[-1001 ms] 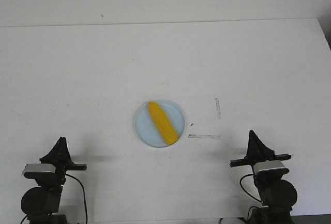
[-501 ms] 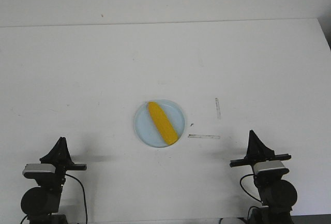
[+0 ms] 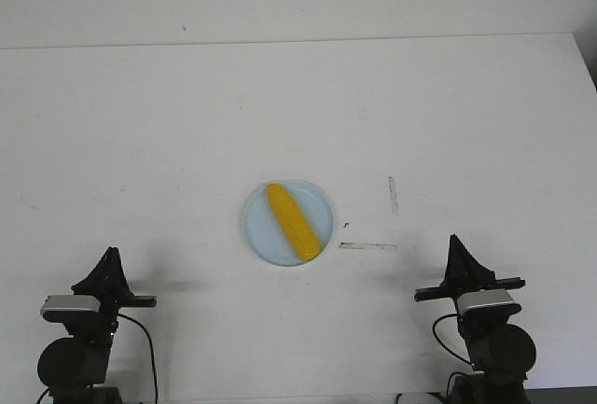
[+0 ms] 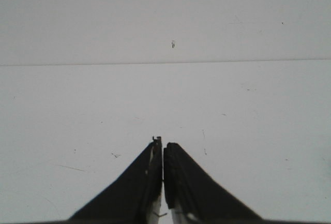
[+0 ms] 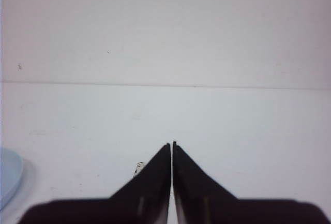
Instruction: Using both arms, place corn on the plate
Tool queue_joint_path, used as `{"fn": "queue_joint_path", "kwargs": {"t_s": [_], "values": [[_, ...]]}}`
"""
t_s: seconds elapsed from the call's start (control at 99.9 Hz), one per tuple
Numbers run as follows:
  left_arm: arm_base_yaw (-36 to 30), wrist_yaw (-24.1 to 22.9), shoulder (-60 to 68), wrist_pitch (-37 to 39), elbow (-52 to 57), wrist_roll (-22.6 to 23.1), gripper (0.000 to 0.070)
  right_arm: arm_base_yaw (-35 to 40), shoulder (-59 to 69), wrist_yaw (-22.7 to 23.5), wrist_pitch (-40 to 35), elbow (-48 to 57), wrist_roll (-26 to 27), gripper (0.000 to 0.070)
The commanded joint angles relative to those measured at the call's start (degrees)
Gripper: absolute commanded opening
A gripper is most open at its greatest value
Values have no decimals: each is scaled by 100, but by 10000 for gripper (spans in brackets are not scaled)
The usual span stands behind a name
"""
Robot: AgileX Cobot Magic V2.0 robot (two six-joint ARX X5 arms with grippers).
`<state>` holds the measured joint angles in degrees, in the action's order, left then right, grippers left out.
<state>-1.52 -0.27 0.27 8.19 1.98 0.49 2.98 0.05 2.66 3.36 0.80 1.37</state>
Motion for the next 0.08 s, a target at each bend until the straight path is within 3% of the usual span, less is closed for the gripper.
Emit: {"fn": "queue_joint_path", "kwargs": {"t_s": [0.0,0.07], "values": [[7,0,-9,90,-120,-9,1,11,2,-7,74,-7,72,3],[4,0,-9,90,-120,-9,1,11,2,-7,74,-7,72,3]]}}
